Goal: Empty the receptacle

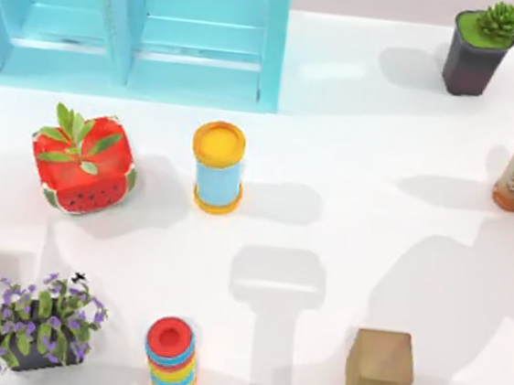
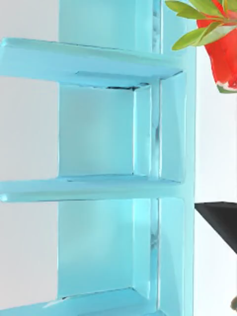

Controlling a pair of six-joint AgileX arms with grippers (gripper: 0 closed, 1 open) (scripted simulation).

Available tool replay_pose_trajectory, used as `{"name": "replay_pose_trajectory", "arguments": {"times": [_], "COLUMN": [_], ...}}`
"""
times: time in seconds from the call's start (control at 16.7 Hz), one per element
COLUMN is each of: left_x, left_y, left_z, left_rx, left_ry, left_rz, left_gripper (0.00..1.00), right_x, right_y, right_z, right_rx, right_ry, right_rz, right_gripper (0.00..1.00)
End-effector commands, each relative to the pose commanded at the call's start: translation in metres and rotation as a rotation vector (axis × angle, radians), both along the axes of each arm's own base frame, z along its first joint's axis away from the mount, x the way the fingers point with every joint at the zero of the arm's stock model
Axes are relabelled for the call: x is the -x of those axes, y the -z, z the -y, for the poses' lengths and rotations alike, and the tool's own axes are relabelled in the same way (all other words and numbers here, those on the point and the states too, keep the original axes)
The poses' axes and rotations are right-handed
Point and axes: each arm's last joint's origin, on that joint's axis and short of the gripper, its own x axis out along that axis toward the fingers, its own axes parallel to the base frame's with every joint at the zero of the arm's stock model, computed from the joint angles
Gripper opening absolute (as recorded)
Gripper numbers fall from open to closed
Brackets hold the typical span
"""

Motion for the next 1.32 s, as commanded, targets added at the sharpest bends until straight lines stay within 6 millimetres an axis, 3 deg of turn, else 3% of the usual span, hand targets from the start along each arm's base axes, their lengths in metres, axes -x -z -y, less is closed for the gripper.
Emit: {"name": "replay_pose_trajectory", "arguments": {"times": [0.48, 0.84, 1.32], "left_x": [0.0, 0.0, 0.0], "left_y": [0.0, 0.0, 0.0], "left_z": [0.0, 0.0, 0.0], "left_rx": [0.0, 0.0, 0.0], "left_ry": [0.0, 0.0, 0.0], "left_rz": [0.0, 0.0, 0.0], "left_gripper": [1.0, 1.0, 1.0], "right_x": [0.007, 0.008, 0.008], "right_y": [0.047, 0.051, 0.051], "right_z": [-0.01, -0.012, -0.012], "right_rx": [0.0, 0.0, 0.0], "right_ry": [0.0, 0.0, 0.0], "right_rz": [0.0, 0.001, 0.001], "right_gripper": [1.0, 1.0, 0.4]}}
